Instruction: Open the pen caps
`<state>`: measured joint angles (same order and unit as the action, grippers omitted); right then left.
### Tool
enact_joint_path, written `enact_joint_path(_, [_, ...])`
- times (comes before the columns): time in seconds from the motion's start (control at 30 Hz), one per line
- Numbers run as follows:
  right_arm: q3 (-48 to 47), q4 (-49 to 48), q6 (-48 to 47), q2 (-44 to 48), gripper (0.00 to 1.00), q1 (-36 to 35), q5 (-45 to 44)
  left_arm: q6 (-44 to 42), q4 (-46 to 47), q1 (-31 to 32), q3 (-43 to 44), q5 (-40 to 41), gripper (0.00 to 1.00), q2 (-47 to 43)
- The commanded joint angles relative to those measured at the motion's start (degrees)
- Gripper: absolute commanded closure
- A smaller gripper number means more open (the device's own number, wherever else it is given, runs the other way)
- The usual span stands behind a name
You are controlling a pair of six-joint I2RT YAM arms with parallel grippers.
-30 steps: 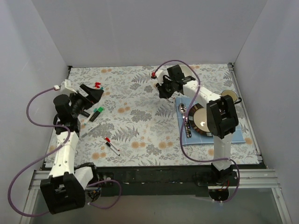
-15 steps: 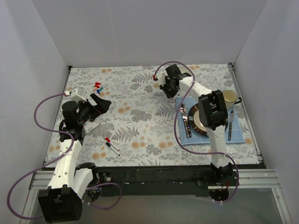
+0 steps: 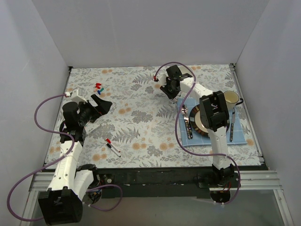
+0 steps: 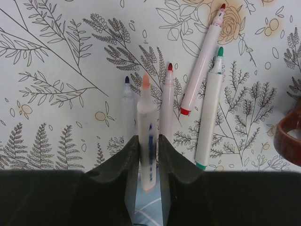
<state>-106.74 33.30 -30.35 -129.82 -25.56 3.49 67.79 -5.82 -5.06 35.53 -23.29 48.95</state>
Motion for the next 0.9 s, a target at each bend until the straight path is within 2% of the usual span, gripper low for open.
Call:
enact_joint_path(0.0, [-2.3, 0.1, -0.4, 0.1, 0.68, 0.1, -1.0, -0.6, -0.2, 0.3, 0.5, 0.7, 0.02, -1.2])
enact_joint_path(0.13, [-2.4, 0.1, -0.3, 0.4, 0.61, 0.1, -1.3, -0.3, -0.1, 0.3, 0.4, 0.4, 0.02, -0.8])
enact_joint_path(0.3, [-1.5, 0.5, -0.1, 3.0, 0.61, 0.0, -0.2, 4.9, 0.4, 1.1, -1.1, 1.9, 0.02, 0.4])
enact_joint_path(0.4, [2.3, 0.2, 0.2, 8.3, 0.61, -0.2, 2.9, 6.2, 1.1, 1.6, -1.3, -0.9, 0.02, 2.3])
enact_joint_path(0.5, [10.1, -2.4, 0.8, 16.1, 0.61, -1.2, 7.5, 6.4, 0.6, 2.2, -0.6, -1.6, 0.02, 3.9])
enact_joint_path(0.63, [22.2, -6.7, 2.7, 28.8, 0.6, -1.8, 19.5, 5.7, -2.2, 3.8, 0.2, 0.9, 0.03, 7.5])
enact_joint_path(0.7, [28.0, -8.2, 3.3, 32.1, 0.6, -1.8, 28.2, 4.2, -4.4, 3.9, 1.2, 3.0, 0.04, 9.2])
enact_joint_path(0.8, [35.6, -13.2, 3.9, 36.9, 0.6, -1.9, 32.9, -1.4, -7.4, 3.8, 5.3, 8.2, 0.12, 14.5])
enact_joint_path(0.87, [37.4, -15.0, 3.6, 38.3, 0.6, -1.9, 34.2, -10.4, -10.4, 4.0, 11.5, 13.1, 0.24, 20.6])
